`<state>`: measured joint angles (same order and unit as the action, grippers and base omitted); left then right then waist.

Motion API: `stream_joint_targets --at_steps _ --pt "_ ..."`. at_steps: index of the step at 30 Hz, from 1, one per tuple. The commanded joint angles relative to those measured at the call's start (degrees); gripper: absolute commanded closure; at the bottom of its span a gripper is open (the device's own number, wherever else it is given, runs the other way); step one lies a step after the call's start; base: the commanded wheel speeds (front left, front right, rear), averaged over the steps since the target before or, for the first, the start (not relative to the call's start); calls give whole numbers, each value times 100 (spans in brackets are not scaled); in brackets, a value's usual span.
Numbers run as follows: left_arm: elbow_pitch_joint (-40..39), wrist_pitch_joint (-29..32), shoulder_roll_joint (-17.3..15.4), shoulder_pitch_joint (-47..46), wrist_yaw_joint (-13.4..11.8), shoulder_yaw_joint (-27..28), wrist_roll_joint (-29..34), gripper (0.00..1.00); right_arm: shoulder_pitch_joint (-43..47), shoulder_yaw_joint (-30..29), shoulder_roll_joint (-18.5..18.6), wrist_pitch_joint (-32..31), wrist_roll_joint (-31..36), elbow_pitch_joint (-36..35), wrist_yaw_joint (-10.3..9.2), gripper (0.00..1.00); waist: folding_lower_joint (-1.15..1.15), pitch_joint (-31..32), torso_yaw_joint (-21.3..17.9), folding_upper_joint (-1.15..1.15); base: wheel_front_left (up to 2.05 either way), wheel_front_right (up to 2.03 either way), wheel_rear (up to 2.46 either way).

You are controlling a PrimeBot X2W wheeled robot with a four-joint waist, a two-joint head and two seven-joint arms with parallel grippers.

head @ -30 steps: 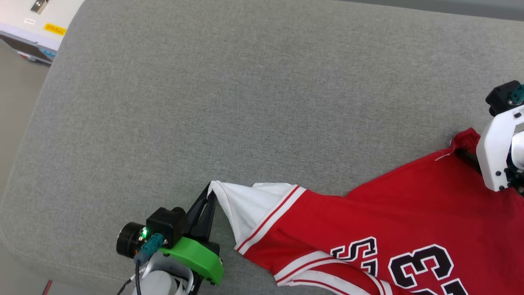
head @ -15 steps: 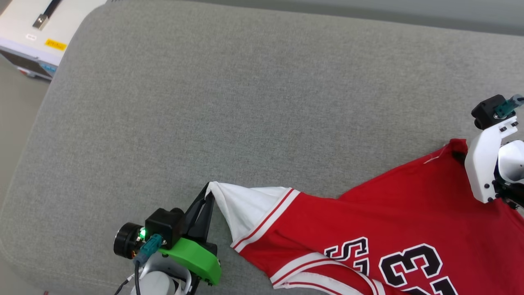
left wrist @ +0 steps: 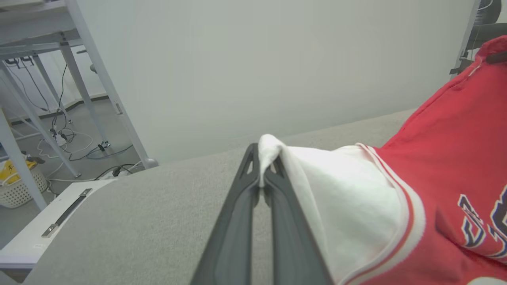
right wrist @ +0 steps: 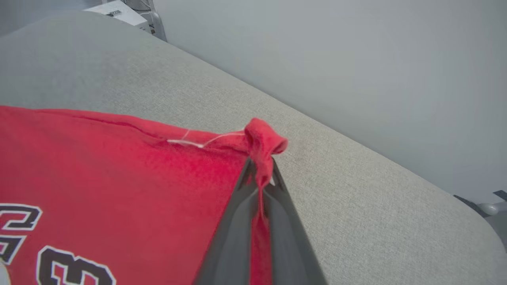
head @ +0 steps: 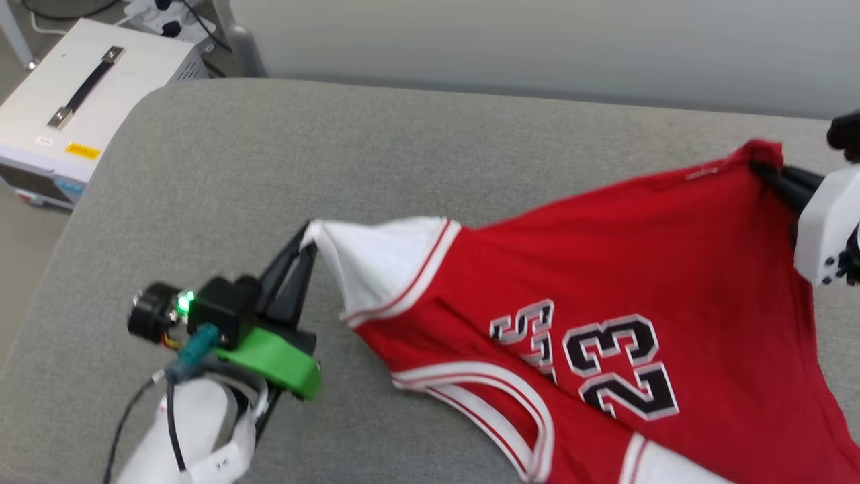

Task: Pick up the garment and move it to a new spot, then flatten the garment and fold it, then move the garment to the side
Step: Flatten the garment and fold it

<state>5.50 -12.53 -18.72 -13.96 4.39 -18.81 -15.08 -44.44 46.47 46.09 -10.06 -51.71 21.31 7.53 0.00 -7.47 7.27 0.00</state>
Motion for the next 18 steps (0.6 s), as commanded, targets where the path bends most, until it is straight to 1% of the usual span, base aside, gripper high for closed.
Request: stream_joint_targets --at_steps 1,6,12,18 --pt "-85 41 -84 -287 44 30 52 100 -134 -66 21 139 -22 -47 -4 100 0 173 -158 0 0 0 0" --pt "-321 201 -248 -1109 125 92 65 100 -285 -250 -7 484 43 -188 -4 100 0 309 -266 0 0 0 0" --pt "-536 456 -441 -2063 209 96 36 100 -503 -571 -50 709 125 -430 -4 100 0 426 -392 0 0 0 0" --pt "-495 597 -550 -3005 264 -31 19 100 -719 -965 -93 755 255 -652 -4 100 0 443 -463 0 0 0 0"
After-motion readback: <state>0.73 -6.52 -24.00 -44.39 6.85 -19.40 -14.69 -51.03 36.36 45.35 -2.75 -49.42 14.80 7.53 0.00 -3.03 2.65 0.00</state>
